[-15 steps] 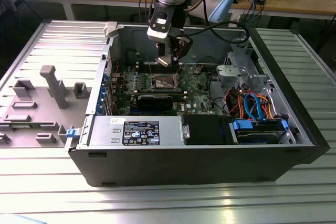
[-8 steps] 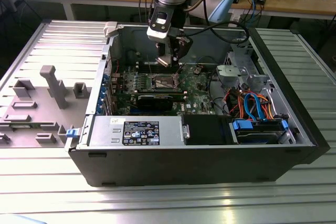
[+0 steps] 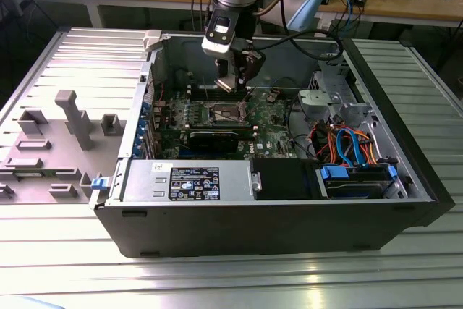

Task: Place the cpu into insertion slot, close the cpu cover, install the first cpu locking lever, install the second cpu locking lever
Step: 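Place the cpu into insertion slot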

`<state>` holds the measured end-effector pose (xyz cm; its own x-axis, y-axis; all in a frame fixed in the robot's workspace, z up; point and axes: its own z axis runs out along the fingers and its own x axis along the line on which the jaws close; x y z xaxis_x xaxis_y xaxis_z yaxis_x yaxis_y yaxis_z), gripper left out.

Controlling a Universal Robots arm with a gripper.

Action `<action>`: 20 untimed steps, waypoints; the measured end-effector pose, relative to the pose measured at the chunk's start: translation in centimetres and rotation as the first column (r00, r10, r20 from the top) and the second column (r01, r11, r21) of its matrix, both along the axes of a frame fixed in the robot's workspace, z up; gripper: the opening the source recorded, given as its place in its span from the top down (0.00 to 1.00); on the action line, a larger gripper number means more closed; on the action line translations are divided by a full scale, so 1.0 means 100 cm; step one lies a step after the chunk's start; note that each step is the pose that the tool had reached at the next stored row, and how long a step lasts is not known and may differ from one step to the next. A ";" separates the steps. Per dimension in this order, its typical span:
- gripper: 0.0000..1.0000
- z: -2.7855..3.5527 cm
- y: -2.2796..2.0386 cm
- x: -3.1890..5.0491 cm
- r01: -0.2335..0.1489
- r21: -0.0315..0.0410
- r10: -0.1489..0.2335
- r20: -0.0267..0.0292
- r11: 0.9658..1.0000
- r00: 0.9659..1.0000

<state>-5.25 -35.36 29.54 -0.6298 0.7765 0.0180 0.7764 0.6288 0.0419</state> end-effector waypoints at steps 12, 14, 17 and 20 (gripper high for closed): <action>0.45 0.0000 0.0000 0.0000 0.014 0.000 -0.014 0.000 1.000 1.000; 0.45 0.0000 0.0000 0.0000 0.015 0.000 -0.015 0.000 1.000 1.000; 0.45 0.0000 0.0000 0.0000 0.019 0.000 -0.019 0.000 1.000 1.000; 0.45 0.0000 0.0000 0.0000 0.022 0.000 -0.022 0.000 1.000 1.000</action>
<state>-5.25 -35.36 29.54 -0.6126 0.7902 0.0179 0.7901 0.6115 0.0418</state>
